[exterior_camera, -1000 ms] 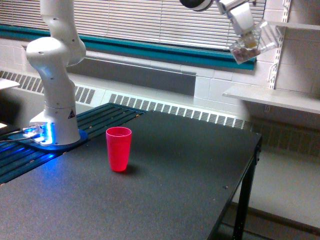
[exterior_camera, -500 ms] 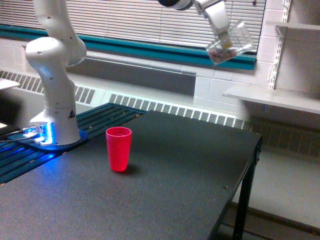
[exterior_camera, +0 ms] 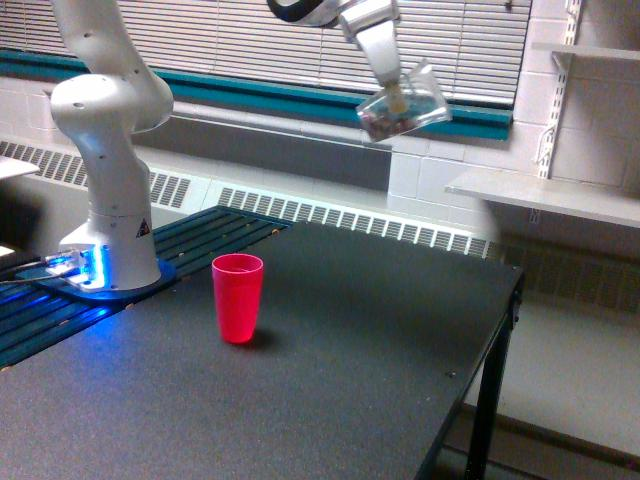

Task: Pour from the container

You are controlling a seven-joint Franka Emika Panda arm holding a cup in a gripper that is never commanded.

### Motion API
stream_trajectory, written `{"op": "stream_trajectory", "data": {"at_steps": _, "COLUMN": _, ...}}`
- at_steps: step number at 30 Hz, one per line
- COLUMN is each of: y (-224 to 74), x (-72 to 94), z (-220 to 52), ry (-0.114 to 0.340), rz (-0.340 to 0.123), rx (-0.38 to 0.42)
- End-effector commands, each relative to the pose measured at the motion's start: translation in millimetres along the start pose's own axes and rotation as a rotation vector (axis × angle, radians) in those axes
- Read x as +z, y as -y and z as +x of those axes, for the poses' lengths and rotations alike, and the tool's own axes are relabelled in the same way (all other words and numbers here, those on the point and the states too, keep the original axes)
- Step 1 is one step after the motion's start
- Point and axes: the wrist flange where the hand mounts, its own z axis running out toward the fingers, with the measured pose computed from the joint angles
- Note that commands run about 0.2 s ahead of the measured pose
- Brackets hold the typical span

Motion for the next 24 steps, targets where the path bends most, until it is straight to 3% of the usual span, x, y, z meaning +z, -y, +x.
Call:
{"op": "stream_trajectory", "data": {"at_steps": 1, "y": -12.6, "x": -12.7, "z": -17.6, "ry": 0.030, "rz": -0.040, "rx": -0.021}}
{"op": "stream_trajectory", "data": {"at_steps": 4, "y": -24.2, "x": -12.0, "z": -23.4, "ry": 0.036, "rz": -0.048, "rx": -0.003}}
{"op": "stream_trajectory", "data": {"at_steps": 24, "y": -32.3, "x": -3.5, "z": -89.5, "ry": 0.087, "rz": -0.073, "rx": 0.138}}
